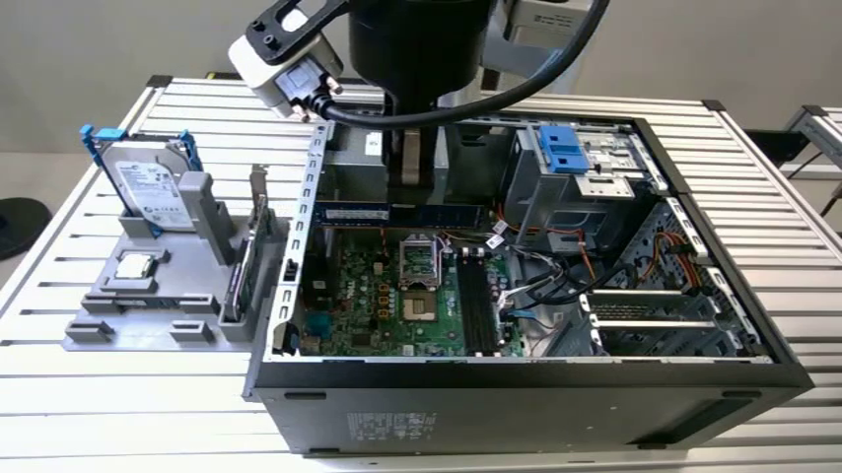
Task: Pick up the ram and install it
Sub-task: 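Pick up the ram and move it above insertion slot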
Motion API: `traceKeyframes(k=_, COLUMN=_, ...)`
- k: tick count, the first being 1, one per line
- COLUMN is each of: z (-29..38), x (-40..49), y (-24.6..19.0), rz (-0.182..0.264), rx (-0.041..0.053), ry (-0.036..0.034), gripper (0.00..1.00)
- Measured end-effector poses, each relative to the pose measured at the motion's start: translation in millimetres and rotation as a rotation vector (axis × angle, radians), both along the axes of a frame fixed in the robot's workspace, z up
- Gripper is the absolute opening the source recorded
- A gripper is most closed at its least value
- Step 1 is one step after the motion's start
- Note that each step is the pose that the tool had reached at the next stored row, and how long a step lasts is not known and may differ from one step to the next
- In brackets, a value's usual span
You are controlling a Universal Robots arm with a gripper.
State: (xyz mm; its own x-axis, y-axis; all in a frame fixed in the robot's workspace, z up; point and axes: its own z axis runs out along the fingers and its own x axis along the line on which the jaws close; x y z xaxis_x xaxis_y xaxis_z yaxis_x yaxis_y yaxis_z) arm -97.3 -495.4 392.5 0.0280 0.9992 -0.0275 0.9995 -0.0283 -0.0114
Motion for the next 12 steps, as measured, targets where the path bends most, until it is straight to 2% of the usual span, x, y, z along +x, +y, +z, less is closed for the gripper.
traceKeyframes(k=12, z=0.0, x=11.3, y=0.0, rz=0.000, rx=-0.0008, ry=0.0000, gripper=0.00)
